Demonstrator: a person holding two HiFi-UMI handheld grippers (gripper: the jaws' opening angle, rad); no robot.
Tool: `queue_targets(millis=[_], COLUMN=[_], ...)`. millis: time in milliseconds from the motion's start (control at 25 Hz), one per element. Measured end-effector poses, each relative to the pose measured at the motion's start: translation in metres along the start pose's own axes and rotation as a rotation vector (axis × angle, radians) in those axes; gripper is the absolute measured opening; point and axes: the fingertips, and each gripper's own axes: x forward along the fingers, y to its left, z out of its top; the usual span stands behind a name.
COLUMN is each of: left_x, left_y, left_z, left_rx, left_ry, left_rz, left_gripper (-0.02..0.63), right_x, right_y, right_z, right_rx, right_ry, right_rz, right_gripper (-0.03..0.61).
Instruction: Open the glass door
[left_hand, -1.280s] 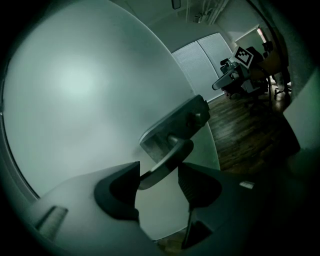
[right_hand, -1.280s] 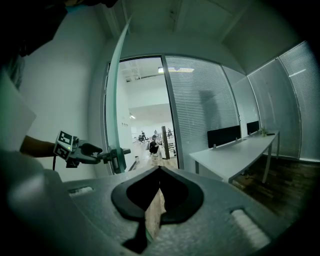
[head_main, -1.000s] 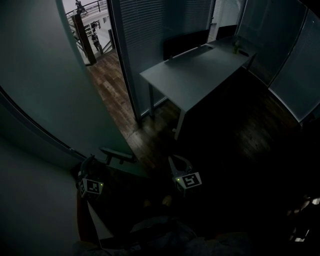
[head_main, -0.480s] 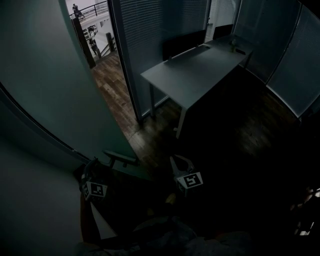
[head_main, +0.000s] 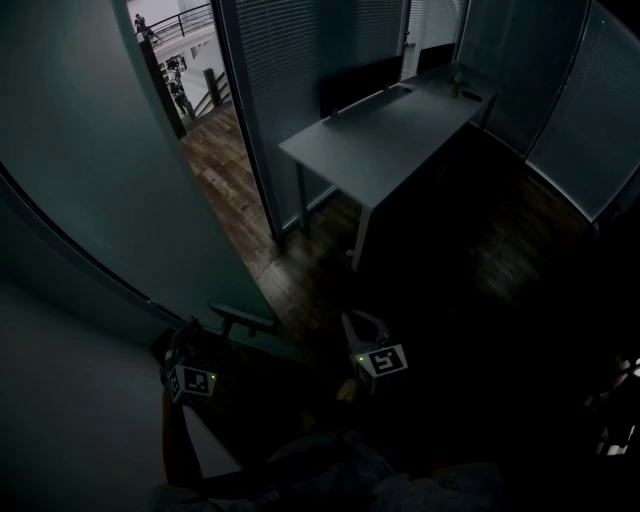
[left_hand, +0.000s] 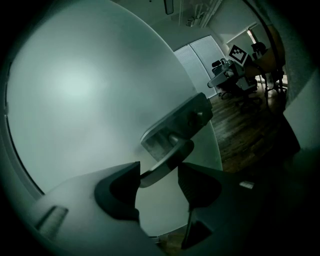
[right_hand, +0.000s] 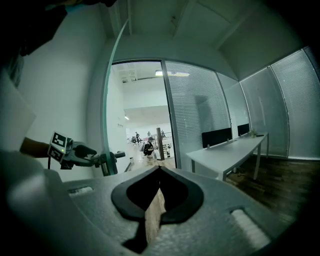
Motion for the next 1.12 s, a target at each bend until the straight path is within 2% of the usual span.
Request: queue_targets(millis=[1120], left_x=[-0.059], left_y=[-0.011], left_z=[-0.032], left_rx=[0.031], left_ry=[-0.047], left_rz=[-0.033], left_gripper=[0.239], right_x=[-0.043], right_y=[0.065], right_z=[-0.012], right_rx=[-0.026], right_ry=[-0.014], right_rz=[-0.043], right_gripper=[0.002])
